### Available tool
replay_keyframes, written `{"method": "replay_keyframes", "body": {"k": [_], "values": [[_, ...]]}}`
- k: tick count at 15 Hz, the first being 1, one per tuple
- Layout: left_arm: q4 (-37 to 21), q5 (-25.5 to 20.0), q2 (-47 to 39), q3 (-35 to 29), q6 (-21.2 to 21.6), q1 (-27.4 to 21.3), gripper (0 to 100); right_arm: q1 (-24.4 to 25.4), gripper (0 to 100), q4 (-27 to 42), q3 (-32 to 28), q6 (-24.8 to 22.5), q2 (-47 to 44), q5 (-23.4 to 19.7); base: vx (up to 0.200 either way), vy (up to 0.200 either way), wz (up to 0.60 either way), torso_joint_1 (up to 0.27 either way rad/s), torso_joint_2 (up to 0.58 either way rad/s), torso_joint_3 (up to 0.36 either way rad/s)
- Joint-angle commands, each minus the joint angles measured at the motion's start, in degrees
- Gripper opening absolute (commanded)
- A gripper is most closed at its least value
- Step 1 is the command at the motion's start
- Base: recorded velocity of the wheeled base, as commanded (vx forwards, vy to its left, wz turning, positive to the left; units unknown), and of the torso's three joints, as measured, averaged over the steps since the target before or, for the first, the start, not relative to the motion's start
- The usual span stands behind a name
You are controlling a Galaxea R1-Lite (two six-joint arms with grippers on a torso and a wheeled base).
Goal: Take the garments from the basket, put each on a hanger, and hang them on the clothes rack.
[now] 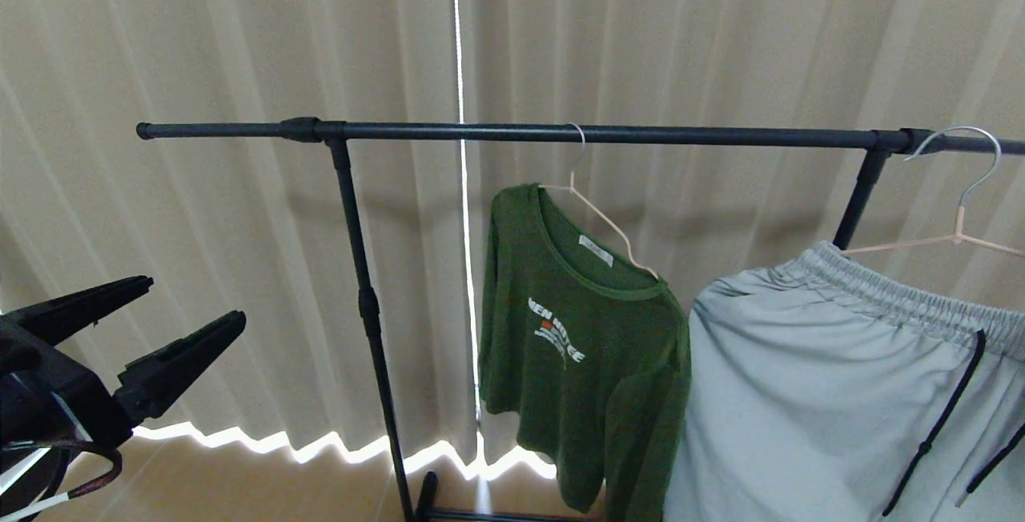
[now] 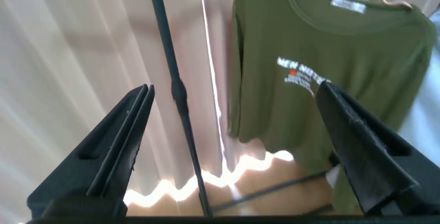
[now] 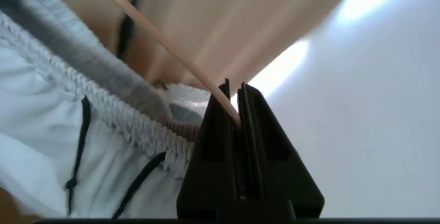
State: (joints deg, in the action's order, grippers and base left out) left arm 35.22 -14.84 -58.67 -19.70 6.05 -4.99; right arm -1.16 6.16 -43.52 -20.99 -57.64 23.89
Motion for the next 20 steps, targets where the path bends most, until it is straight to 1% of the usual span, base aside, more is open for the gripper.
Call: {"method": "replay_keyframes", "body": {"k": [1, 4, 7, 8, 9, 10, 13, 15, 18, 20], "values": [[0.0, 0.0, -0.2, 0.1, 0.0, 0.1, 100, 0.3, 0, -0.3, 0.1, 0.0, -0.5, 0.0, 0.2, 0.0, 0.0, 0.007, 0.0, 0.007], [0.0, 0.1, -0.2, 0.1, 0.5, 0.2, 100, 0.3, 0, -2.4, 0.1, 0.0, -2.1, 0.0, 0.2, 0.0, 0.0, 0.001, 0.0, 0.002], [0.1, 0.0, -0.1, 0.7, 0.9, 0.2, 100, 0.3, 0, -6.4, 0.0, 0.0, -5.3, 0.2, 0.2, 0.0, 0.0, 0.002, 0.0, 0.004], [0.1, 0.0, 0.0, 0.8, 1.2, 0.2, 100, 0.3, 0, -6.9, -0.1, 0.0, -5.6, 0.2, 0.0, 0.0, 0.0, 0.0, 0.0, 0.0], [0.1, 0.1, 0.0, 1.3, 2.7, 0.2, 100, 0.3, 0, -8.1, -0.1, 0.0, -7.0, 0.2, 0.0, 0.0, 0.0, 0.0, 0.0, 0.0], [0.1, 0.1, 0.0, 1.5, 3.2, 0.2, 100, 0.2, 0, -8.7, -0.1, 0.0, -8.0, 0.2, 0.0, 0.0, 0.0, 0.0, 0.0, 0.0], [0.1, 0.1, 0.0, 1.5, 3.2, 0.2, 100, 0.3, 0, -10.9, 0.1, 0.0, -11.0, 0.2, 0.0, 0.0, 0.0, 0.0, 0.0, 0.0], [0.1, 0.1, -0.1, 1.5, 3.2, 0.2, 100, 0.4, 0, -11.1, 0.5, 0.0, -11.8, 0.2, 0.0, 0.0, 0.0, 0.0, 0.0, 0.0], [0.1, 0.1, -0.2, 1.5, 3.2, 0.2, 100, 3.8, 0, -11.3, 2.6, 0.0, -11.8, 0.4, 0.0, 0.0, 0.0, 0.0, 0.0, 0.0], [0.1, 0.1, -0.1, 1.6, 3.3, 0.2, 100, 4.5, 0, -11.3, 2.5, 0.0, -11.9, 0.4, 0.0, 0.0, 0.0, 0.0, 0.0, 0.0]]}}
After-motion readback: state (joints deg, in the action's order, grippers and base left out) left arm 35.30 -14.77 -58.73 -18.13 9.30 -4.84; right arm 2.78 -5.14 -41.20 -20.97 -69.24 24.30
